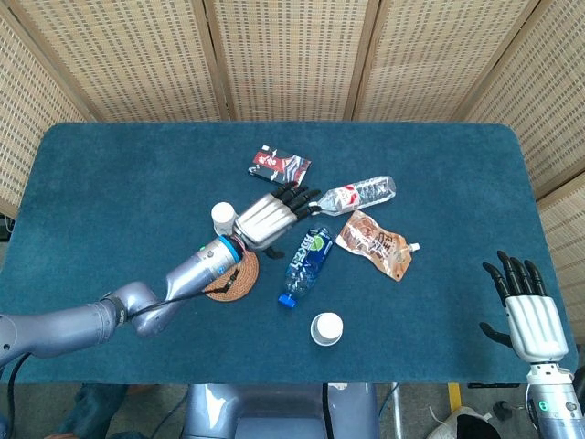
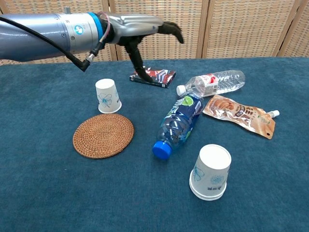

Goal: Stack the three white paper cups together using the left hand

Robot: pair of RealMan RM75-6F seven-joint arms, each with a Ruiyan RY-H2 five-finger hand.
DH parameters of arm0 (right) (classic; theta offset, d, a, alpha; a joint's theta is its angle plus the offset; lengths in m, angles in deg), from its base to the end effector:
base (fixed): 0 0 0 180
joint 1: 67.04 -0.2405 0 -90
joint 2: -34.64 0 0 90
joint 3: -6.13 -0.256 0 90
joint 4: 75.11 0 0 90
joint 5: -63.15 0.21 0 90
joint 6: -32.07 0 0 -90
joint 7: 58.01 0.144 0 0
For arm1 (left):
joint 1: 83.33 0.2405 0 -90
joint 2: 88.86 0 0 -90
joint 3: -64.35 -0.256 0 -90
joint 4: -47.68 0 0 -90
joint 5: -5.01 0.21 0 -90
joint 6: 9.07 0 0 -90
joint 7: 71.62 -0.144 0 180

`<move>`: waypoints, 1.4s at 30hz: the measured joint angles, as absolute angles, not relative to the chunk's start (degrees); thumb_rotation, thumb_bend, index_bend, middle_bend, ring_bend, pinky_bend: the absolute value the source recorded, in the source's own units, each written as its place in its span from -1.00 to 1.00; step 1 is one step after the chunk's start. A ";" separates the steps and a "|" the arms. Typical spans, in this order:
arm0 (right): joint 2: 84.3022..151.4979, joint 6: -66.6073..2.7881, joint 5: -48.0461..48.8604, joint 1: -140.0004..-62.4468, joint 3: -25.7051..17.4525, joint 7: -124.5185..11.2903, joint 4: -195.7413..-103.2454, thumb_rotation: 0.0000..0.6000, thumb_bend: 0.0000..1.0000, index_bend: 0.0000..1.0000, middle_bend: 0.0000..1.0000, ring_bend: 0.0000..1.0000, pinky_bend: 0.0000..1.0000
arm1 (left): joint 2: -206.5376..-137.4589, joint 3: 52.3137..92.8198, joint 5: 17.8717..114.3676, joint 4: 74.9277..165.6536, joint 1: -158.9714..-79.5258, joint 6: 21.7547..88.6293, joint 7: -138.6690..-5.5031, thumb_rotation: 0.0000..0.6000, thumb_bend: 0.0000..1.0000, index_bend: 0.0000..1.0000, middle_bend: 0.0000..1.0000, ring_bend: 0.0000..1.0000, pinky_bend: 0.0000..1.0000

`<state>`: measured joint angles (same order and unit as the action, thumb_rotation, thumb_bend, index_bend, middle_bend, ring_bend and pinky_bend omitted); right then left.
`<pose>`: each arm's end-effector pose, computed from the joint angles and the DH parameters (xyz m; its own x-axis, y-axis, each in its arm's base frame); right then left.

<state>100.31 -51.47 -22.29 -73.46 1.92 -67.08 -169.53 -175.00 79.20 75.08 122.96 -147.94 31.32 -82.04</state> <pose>-0.2967 -0.1933 0.1473 0.4789 0.0033 0.8779 -0.8774 -0.0318 0.4787 -0.0189 0.4175 -0.0027 0.5785 0.1263 0.8058 0.6438 -0.6773 -0.3560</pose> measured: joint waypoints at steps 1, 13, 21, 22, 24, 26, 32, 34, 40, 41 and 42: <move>100.35 -51.47 -22.22 -73.47 1.89 -67.13 -169.52 1.00 -1.00 -0.67 -1.00 -1.00 -1.00 | -175.03 79.23 73.18 121.31 -147.79 30.75 -82.24 1.00 -1.00 -0.70 -0.98 -0.90 -0.83; 100.61 -51.27 -21.83 -73.63 1.73 -67.43 -169.30 1.00 -1.00 -0.67 -1.00 -1.00 -1.00 | -177.65 77.92 61.57 106.78 -145.70 22.46 -79.33 1.00 -1.00 -0.59 -0.83 -0.72 -0.67; 100.52 -51.21 -21.75 -73.66 1.71 -67.22 -169.27 1.00 -1.00 -0.67 -1.00 -1.00 -1.00 | -178.29 76.87 62.20 104.11 -144.73 21.09 -77.18 1.00 -1.00 -0.44 -0.73 -0.62 -0.59; 100.50 -51.25 -21.79 -73.65 1.72 -67.17 -169.29 1.00 -1.00 -0.67 -1.00 -1.00 -1.00 | -178.53 76.86 61.95 103.72 -144.65 20.85 -76.96 1.00 -1.00 -0.43 -0.71 -0.60 -0.57; 100.42 -51.33 -21.82 -73.59 1.74 -67.00 -169.32 1.00 -1.00 -0.67 -1.00 -1.00 -1.00 | -179.35 76.93 61.52 102.75 -144.46 20.50 -76.00 1.00 -1.00 -0.38 -0.66 -0.55 -0.51; 100.39 -51.34 -21.78 -73.59 1.72 -66.96 -169.35 1.00 -1.00 -0.67 -1.00 -1.00 -1.00 | -180.37 76.97 61.53 101.49 -144.28 20.28 -75.01 1.00 -1.00 -0.31 -0.61 -0.51 -0.46; 100.37 -51.47 -21.72 -73.54 1.67 -66.84 -169.32 1.00 -1.00 -0.67 -1.00 -1.00 -1.00 | -182.94 76.93 63.05 98.51 -144.08 19.92 -72.95 1.00 -1.00 -0.10 -0.42 -0.35 -0.32; 100.37 -51.41 -21.57 -73.55 1.62 -66.80 -169.25 1.00 -1.00 -0.67 -1.00 -1.00 -1.00 | -183.48 76.96 63.86 98.10 -144.03 20.52 -72.57 1.00 -0.96 0.07 -0.26 -0.21 -0.22; 100.50 -51.15 -21.19 -73.66 1.49 -66.83 -168.97 1.00 -1.00 -0.67 -1.00 -1.00 -1.00 | -183.92 77.00 66.37 98.01 -143.78 23.09 -72.20 1.00 -0.87 0.21 -0.12 -0.10 -0.13; 100.51 -51.08 -21.15 -73.70 1.48 -66.80 -168.94 1.00 -1.00 -0.67 -1.00 -1.00 -1.00 | -183.54 77.07 66.67 98.69 -143.73 23.38 -72.09 1.00 -0.88 0.21 -0.12 -0.10 -0.13; 100.52 -51.02 -21.13 -73.73 1.47 -66.76 -168.93 1.00 -1.00 -0.67 -1.00 -1.00 -1.00 | -183.18 77.15 66.97 99.36 -143.68 23.66 -71.98 1.00 -0.89 0.21 -0.12 -0.10 -0.13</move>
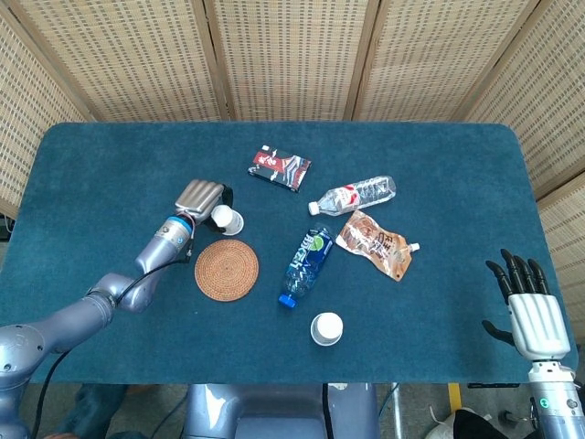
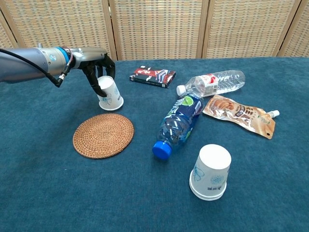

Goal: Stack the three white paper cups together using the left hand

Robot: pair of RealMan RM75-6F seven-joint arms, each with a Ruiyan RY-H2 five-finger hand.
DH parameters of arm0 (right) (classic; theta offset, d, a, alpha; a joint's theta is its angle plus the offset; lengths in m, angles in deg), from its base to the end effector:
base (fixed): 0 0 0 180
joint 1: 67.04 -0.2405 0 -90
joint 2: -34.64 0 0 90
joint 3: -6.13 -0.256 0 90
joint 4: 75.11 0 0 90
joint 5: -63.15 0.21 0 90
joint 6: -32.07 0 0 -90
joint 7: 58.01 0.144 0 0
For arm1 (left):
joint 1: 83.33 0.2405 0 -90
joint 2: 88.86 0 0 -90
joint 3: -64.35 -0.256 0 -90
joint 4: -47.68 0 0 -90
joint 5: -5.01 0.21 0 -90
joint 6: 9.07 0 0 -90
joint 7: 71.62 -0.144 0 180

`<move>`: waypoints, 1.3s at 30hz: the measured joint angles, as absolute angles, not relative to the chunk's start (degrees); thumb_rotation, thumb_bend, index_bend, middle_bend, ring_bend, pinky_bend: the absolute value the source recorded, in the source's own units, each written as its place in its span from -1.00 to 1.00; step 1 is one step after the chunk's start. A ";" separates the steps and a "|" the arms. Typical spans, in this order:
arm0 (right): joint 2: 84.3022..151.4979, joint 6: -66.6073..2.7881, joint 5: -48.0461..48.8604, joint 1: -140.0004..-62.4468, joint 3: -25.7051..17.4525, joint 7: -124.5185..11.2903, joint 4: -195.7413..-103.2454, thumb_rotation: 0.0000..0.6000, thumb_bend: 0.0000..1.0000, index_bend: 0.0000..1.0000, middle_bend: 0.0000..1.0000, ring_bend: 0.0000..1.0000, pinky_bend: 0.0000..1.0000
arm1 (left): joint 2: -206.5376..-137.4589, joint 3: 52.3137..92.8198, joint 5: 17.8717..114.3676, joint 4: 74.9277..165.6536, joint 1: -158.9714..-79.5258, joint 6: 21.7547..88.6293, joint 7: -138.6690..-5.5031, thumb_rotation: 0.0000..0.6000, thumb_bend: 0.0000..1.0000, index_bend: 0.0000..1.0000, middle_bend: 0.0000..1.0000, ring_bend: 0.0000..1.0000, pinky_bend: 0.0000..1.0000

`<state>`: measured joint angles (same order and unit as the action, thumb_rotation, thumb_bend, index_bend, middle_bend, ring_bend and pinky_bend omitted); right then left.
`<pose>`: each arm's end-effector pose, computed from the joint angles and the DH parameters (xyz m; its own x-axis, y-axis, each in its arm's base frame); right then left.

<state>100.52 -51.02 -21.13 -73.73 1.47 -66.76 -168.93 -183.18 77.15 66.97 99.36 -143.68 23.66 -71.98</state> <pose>-0.3000 -0.1966 0.1481 0.4773 0.0029 0.8788 -0.8786 -0.0155 0.4773 -0.1298 0.4697 -0.0118 0.4876 0.3145 0.8144 0.8583 -0.3434 -0.3813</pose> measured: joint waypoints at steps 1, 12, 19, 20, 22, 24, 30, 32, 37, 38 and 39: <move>100.52 -50.98 -21.13 -73.76 1.46 -66.74 -168.94 1.00 -1.00 -0.67 -1.00 -1.00 -1.00 | -182.76 77.26 67.28 100.18 -143.62 24.01 -71.83 1.00 -0.90 0.20 -0.12 -0.10 -0.13; 100.40 -51.20 -21.32 -73.71 1.51 -66.78 -169.20 1.00 -1.00 -0.67 -1.00 -1.00 -1.00 | -172.78 79.12 75.01 123.24 -142.59 29.19 -67.06 1.00 -0.89 0.19 -0.12 -0.10 -0.13; 100.49 -51.12 -21.41 -73.73 1.64 -66.95 -169.13 1.00 -1.00 -0.67 -1.00 -1.00 -1.00 | -166.47 78.71 84.13 141.20 -142.90 30.28 -64.68 1.00 -0.91 0.19 -0.12 -0.10 -0.13; 100.51 -51.08 -21.37 -73.74 1.64 -67.01 -169.06 1.00 -1.00 -0.67 -1.00 -1.00 -1.00 | -165.83 78.22 86.27 143.92 -143.32 30.08 -65.18 1.00 -0.91 0.19 -0.12 -0.10 -0.13; 100.56 -50.97 -21.28 -73.77 1.64 -67.04 -168.99 1.00 -1.00 -0.67 -1.00 -1.00 -1.00 | -165.40 77.42 88.64 146.84 -144.22 29.43 -66.58 1.00 -0.92 0.19 -0.12 -0.10 -0.13; 100.57 -50.98 -21.28 -73.79 1.64 -67.05 -168.97 1.00 -1.00 -0.67 -1.00 -1.00 -1.00 | -165.77 76.81 89.24 147.96 -145.33 28.52 -68.47 1.00 -0.92 0.19 -0.12 -0.10 -0.13; 100.36 -51.38 -21.19 -73.60 1.48 -66.54 -169.00 1.00 -1.00 -0.67 -1.00 -1.00 -1.00 | -169.27 76.65 85.75 146.39 -147.70 27.25 -72.38 1.00 -0.92 0.18 -0.12 -0.10 -0.13; 100.27 -51.39 -21.17 -73.58 1.48 -66.27 -168.95 1.00 -1.00 -0.67 -1.00 -1.00 -1.00 | -170.39 76.77 84.04 145.70 -148.33 27.14 -73.77 1.00 -0.93 0.18 -0.12 -0.10 -0.13; 100.14 -51.26 -21.06 -73.61 1.42 -65.96 -168.89 1.00 -1.00 -0.67 -1.00 -1.00 -1.00 | -172.24 77.03 81.06 144.51 -149.62 26.97 -75.65 1.00 -0.95 0.18 -0.12 -0.10 -0.13; 100.13 -51.24 -21.02 -73.61 1.41 -65.92 -168.91 1.00 -1.00 -0.67 -1.00 -1.00 -1.00 | -172.53 77.07 80.56 144.32 -149.93 26.86 -75.89 1.00 -0.95 0.18 -0.12 -0.10 -0.13; 100.11 -51.22 -21.00 -73.61 1.41 -65.87 -168.93 1.00 -1.00 -0.67 -1.00 -1.00 -1.00 | -172.75 77.10 80.19 144.17 -150.18 26.75 -76.12 1.00 -0.95 0.18 -0.12 -0.10 -0.13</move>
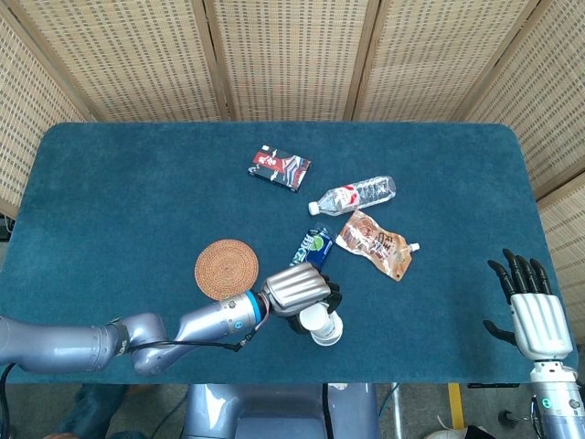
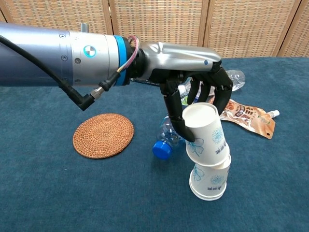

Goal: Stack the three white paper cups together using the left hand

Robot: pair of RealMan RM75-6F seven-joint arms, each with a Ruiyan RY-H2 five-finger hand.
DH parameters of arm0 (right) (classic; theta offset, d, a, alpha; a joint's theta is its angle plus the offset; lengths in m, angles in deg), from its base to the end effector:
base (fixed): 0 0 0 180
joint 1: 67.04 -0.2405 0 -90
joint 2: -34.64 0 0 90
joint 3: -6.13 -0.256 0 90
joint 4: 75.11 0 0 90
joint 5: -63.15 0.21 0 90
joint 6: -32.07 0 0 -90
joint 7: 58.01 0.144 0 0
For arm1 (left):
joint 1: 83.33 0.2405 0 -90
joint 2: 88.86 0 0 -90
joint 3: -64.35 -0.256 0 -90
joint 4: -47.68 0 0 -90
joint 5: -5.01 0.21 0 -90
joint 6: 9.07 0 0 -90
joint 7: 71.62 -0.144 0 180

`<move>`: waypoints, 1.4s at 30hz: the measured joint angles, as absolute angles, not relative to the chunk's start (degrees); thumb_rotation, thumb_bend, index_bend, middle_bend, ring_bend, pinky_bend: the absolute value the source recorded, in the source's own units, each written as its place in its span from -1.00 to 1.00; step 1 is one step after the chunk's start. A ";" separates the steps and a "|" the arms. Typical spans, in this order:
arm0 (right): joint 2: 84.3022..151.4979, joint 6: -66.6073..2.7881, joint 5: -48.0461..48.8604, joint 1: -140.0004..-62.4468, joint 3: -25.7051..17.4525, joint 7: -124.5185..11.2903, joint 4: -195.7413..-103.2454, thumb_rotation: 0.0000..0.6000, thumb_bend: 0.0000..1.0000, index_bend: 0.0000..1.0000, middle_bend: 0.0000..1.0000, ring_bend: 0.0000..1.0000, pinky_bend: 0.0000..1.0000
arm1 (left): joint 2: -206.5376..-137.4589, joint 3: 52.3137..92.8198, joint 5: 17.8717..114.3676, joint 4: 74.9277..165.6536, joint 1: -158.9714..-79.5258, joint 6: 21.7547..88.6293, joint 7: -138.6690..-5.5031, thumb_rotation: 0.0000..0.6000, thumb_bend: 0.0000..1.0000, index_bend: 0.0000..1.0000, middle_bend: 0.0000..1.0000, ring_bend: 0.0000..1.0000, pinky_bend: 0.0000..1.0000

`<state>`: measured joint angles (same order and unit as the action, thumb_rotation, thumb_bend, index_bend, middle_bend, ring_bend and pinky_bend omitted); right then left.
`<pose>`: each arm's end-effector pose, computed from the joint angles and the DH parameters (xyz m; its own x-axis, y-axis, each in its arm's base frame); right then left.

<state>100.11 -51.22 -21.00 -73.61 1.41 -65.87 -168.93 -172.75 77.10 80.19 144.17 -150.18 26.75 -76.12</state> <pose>-0.3011 -0.1962 0.1511 0.4695 0.0066 0.8829 -0.8829 -0.0106 0.4695 0.0328 0.3089 -0.0333 0.5580 0.3663 0.7446 0.5474 -0.8369 0.0014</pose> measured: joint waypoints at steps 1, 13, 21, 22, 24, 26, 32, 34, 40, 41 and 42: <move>100.10 -51.20 -21.00 -73.63 1.41 -65.84 -168.93 1.00 -1.00 -0.67 -1.00 -1.00 -1.00 | -173.10 77.14 79.73 143.98 -150.54 26.60 -76.46 1.00 -0.95 0.17 -0.12 -0.10 -0.13; 99.93 -51.57 -21.38 -73.48 1.49 -65.54 -169.22 1.00 -1.00 -0.67 -1.00 -1.00 -1.00 | -175.43 77.11 75.32 142.22 -154.44 23.68 -80.31 1.00 -1.00 -0.78 -0.92 -0.89 -0.73; 99.84 -51.36 -21.18 -73.52 1.45 -65.26 -169.01 1.00 -1.00 -0.67 -1.00 -1.00 -1.00 | -175.20 76.86 73.51 142.80 -155.32 23.66 -80.44 1.00 -1.00 -1.00 -1.00 -1.00 -1.00; 99.85 -51.32 -21.20 -73.53 1.48 -65.27 -169.00 1.00 -1.00 -0.67 -1.00 -1.00 -1.00 | -174.98 76.96 73.90 142.88 -154.99 24.53 -80.29 1.00 -1.00 -1.00 -1.00 -1.00 -1.00; 99.87 -51.27 -21.33 -73.55 1.57 -65.37 -169.04 1.00 -1.00 -0.67 -1.00 -1.00 -1.00 | -173.66 77.08 74.80 143.13 -153.80 27.03 -80.05 1.00 -1.00 -1.00 -1.00 -1.00 -1.00; 99.89 -51.33 -21.49 -73.52 1.66 -65.45 -169.10 1.00 -1.00 -0.67 -1.00 -1.00 -1.00 | -171.90 77.07 75.43 143.41 -152.34 29.29 -79.76 1.00 -1.00 -1.00 -1.00 -1.00 -1.00; 99.79 -51.67 -22.15 -73.39 1.89 -65.37 -169.51 1.00 -1.00 -0.67 -1.00 -1.00 -1.00 | -165.26 75.79 74.50 143.12 -145.08 38.08 -80.44 1.00 -1.00 -1.00 -1.00 -1.00 -1.00; 99.77 -51.87 -22.49 -73.31 2.05 -65.47 -169.68 1.00 -1.00 -0.67 -1.00 -1.00 -1.00 | -164.05 75.13 73.79 142.62 -142.26 41.36 -80.72 1.00 -1.00 -1.00 -1.00 -1.00 -1.00; 100.01 -51.95 -23.03 -73.30 2.33 -66.24 -170.01 1.00 -1.00 -0.67 -1.00 -1.00 -1.00 | -160.36 72.14 72.32 140.98 -131.54 53.54 -81.45 1.00 -1.00 -1.00 -1.00 -1.00 -1.00; 100.09 -51.95 -23.14 -73.31 2.39 -66.51 -170.05 1.00 -1.00 -0.67 -1.00 -1.00 -1.00 | -160.00 71.58 72.13 140.84 -129.78 55.42 -81.44 1.00 -1.00 -1.00 -1.00 -1.00 -1.00; 100.16 -51.96 -23.21 -73.31 2.43 -66.70 -170.09 1.00 -1.00 -0.67 -1.00 -1.00 -1.00 | -159.55 70.75 71.98 140.76 -127.25 58.03 -81.40 1.00 -1.00 -1.00 -1.00 -1.00 -1.00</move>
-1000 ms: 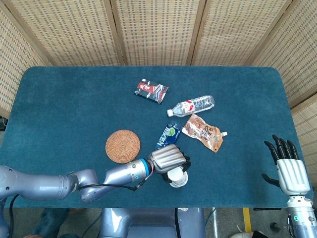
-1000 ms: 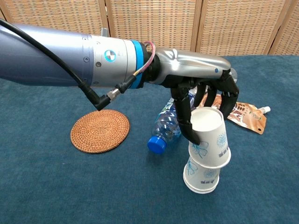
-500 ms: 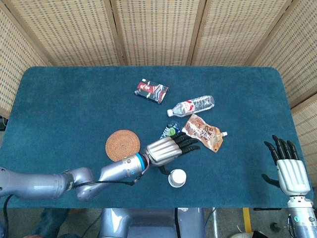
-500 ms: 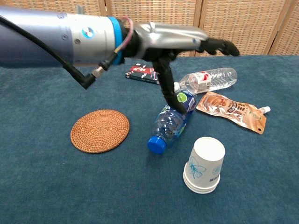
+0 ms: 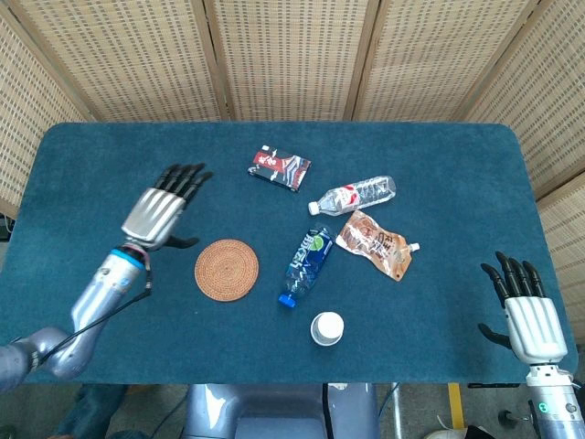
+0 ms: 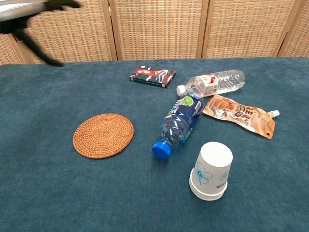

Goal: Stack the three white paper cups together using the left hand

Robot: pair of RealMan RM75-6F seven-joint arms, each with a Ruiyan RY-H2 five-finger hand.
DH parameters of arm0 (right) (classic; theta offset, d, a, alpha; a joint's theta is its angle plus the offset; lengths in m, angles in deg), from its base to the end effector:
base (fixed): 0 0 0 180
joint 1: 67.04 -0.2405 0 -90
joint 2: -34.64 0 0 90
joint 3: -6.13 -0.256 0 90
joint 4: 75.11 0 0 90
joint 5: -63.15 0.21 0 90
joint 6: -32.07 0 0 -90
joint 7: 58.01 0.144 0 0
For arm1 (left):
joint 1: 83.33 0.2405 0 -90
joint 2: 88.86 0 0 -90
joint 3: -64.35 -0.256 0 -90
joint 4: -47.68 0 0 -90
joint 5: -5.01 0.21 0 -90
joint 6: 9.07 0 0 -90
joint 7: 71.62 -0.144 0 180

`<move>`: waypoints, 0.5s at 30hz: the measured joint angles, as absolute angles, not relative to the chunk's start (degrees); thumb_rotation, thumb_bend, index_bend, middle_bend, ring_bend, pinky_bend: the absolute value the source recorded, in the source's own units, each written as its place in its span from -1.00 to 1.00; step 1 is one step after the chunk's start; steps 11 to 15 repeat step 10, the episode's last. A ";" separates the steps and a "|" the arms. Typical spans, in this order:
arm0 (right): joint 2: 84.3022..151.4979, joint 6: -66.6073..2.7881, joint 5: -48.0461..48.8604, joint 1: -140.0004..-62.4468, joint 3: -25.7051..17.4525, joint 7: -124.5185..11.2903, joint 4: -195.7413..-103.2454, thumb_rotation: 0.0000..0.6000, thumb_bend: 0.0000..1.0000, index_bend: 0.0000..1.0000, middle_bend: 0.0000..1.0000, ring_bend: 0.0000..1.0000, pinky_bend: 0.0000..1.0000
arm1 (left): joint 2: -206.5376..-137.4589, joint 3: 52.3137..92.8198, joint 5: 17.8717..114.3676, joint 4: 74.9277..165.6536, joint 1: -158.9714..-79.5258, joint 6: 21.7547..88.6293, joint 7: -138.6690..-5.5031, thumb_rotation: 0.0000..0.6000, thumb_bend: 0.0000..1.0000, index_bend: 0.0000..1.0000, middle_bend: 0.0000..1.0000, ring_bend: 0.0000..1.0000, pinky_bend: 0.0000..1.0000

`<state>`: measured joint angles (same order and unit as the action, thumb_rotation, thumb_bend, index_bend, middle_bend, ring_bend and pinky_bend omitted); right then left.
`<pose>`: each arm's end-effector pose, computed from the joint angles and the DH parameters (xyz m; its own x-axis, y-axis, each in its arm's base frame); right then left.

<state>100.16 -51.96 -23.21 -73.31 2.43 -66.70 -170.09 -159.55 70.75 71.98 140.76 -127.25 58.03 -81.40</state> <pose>-0.2936 -0.1904 0.1464 0.4688 0.0033 0.8833 -0.8823 -0.0455 0.4684 -0.1549 0.3592 0.0986 0.4159 0.0378 0.9086 0.8544 -0.3584 -0.3762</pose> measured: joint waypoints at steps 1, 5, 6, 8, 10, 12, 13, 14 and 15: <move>100.22 -51.96 -23.28 -73.31 2.48 -66.85 -170.12 1.00 -1.00 -0.67 -1.00 -1.00 -1.00 | -159.22 70.09 71.95 140.75 -125.32 60.00 -81.33 1.00 -1.00 -1.00 -1.00 -1.00 -1.00; 100.45 -51.92 -23.51 -73.34 2.64 -67.43 -170.13 1.00 -1.00 -0.67 -1.00 -1.00 -1.00 | -157.61 66.33 72.31 141.52 -116.71 67.27 -80.60 1.00 -1.00 -1.00 -1.00 -1.00 -1.00; 100.49 -51.91 -23.56 -73.35 2.66 -67.52 -170.14 1.00 -1.00 -0.67 -1.00 -1.00 -1.00 | -157.23 65.43 72.47 141.88 -115.16 68.24 -80.45 1.00 -1.00 -1.00 -1.00 -1.00 -1.00; 100.58 -51.92 -23.74 -73.38 2.71 -67.75 -170.17 1.00 -1.00 -0.67 -1.00 -1.00 -1.00 | -156.33 63.53 72.96 142.91 -112.06 69.95 -79.99 1.00 -1.00 -1.00 -1.00 -1.00 -1.00; 100.67 -51.95 -23.93 -73.40 2.77 -67.94 -170.25 1.00 -1.00 -0.67 -1.00 -1.00 -1.00 | -155.75 62.48 73.73 143.48 -110.07 70.93 -78.98 1.00 -1.00 -1.00 -1.00 -1.00 -1.00; 100.67 -51.95 -23.93 -73.40 2.77 -67.94 -170.25 1.00 -1.00 -0.67 -1.00 -1.00 -1.00 | -155.75 62.48 73.73 143.48 -110.07 70.93 -78.98 1.00 -1.00 -1.00 -1.00 -1.00 -1.00; 100.67 -51.95 -23.93 -73.40 2.77 -67.94 -170.25 1.00 -1.00 -0.67 -1.00 -1.00 -1.00 | -155.75 62.48 73.73 143.48 -110.07 70.93 -78.98 1.00 -1.00 -1.00 -1.00 -1.00 -1.00; 100.67 -51.95 -23.93 -73.40 2.77 -67.94 -170.25 1.00 -1.00 -0.67 -1.00 -1.00 -1.00 | -155.75 62.48 73.73 143.48 -110.07 70.93 -78.98 1.00 -1.00 -1.00 -1.00 -1.00 -1.00; 100.67 -51.95 -23.93 -73.40 2.77 -67.94 -170.25 1.00 -1.00 -0.67 -1.00 -1.00 -1.00 | -155.75 62.48 73.73 143.48 -110.07 70.93 -78.98 1.00 -1.00 -1.00 -1.00 -1.00 -1.00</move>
